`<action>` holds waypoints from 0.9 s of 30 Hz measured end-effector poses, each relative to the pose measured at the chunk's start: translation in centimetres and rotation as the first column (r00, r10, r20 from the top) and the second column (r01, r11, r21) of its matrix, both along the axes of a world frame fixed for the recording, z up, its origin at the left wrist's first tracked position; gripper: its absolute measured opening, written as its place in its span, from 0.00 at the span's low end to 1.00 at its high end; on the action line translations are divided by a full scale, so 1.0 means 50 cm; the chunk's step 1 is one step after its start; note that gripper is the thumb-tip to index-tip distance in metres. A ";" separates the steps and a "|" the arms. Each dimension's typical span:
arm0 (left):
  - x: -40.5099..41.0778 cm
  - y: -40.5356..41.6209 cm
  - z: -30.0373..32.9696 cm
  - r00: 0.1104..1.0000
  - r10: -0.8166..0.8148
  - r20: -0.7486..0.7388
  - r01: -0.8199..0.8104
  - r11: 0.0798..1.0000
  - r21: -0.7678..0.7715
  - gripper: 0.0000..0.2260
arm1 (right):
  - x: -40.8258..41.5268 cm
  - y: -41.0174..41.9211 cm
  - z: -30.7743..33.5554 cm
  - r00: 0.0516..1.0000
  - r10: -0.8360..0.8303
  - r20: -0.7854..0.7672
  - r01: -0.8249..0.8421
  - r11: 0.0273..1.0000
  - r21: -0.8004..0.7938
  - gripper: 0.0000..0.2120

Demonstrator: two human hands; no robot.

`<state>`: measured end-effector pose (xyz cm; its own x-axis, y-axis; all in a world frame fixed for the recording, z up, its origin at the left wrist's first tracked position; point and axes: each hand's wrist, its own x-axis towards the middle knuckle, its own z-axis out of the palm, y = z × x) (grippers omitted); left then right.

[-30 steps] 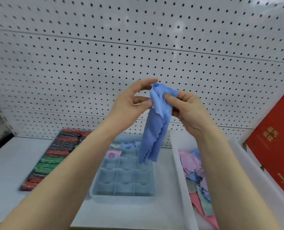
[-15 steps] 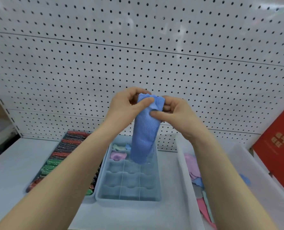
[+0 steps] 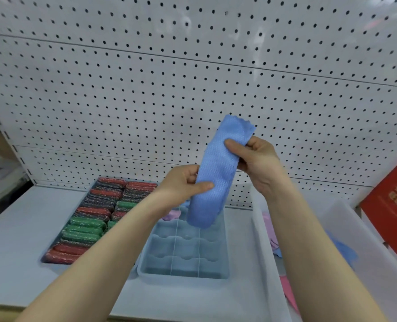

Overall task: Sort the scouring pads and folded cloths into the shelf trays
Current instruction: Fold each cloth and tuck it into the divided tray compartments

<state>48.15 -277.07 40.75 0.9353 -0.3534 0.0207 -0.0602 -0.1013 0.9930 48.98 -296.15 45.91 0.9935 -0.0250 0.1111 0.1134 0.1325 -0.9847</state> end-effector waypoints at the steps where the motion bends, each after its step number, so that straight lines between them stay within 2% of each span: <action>1: -0.005 0.000 -0.011 1.000 -0.013 -0.026 0.013 1.000 -0.014 0.10 | 0.003 -0.004 0.003 1.000 -0.016 0.011 0.016 1.000 0.002 0.08; 5: -0.007 -0.005 -0.011 0.998 -0.015 -0.057 0.009 0.994 -0.105 0.09 | 0.010 -0.014 -0.002 1.000 0.005 0.003 -0.005 0.996 -0.088 0.06; 10: 0.012 -0.016 0.014 0.995 0.091 -0.038 -0.093 0.994 -0.064 0.05 | 0.012 -0.013 -0.010 0.996 0.088 -0.007 -0.088 0.987 -0.134 0.09; 12: 0.018 -0.020 0.020 0.986 0.161 -0.053 -0.166 0.980 -0.108 0.03 | 0.007 -0.013 -0.017 0.985 0.155 -0.079 -0.169 0.960 -0.221 0.14; 14: 0.026 -0.017 0.023 0.977 0.198 -0.073 -0.207 0.968 -0.142 0.03 | -0.002 -0.013 -0.036 0.964 0.207 -0.167 -0.249 0.924 -0.291 0.14; 17: 0.032 -0.009 0.022 0.979 0.174 -0.105 -0.186 0.976 -0.114 0.06 | -0.010 -0.016 -0.061 0.967 0.170 -0.189 -0.216 0.943 -0.253 0.13; 19: 0.032 -0.009 0.022 0.983 0.162 -0.085 -0.171 0.979 -0.114 0.07 | -0.012 -0.017 -0.063 0.976 0.155 -0.156 -0.187 0.958 -0.219 0.12; 23: 0.036 -0.016 0.037 0.969 0.235 0.076 -0.219 0.959 -0.182 0.11 | -0.012 -0.006 -0.045 0.993 0.112 0.026 -0.106 0.976 -0.190 0.14; 27: 0.036 -0.017 0.055 0.944 0.254 0.211 -0.206 0.953 -0.223 0.22 | -0.014 -0.003 -0.027 0.982 0.128 0.140 -0.102 0.978 -0.181 0.28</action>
<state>49.95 -277.90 43.48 0.9504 -0.0959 0.2959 -0.2919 0.0538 0.9549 48.28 -296.32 44.58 0.9603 0.1208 0.2515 0.2553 -0.0166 -0.9667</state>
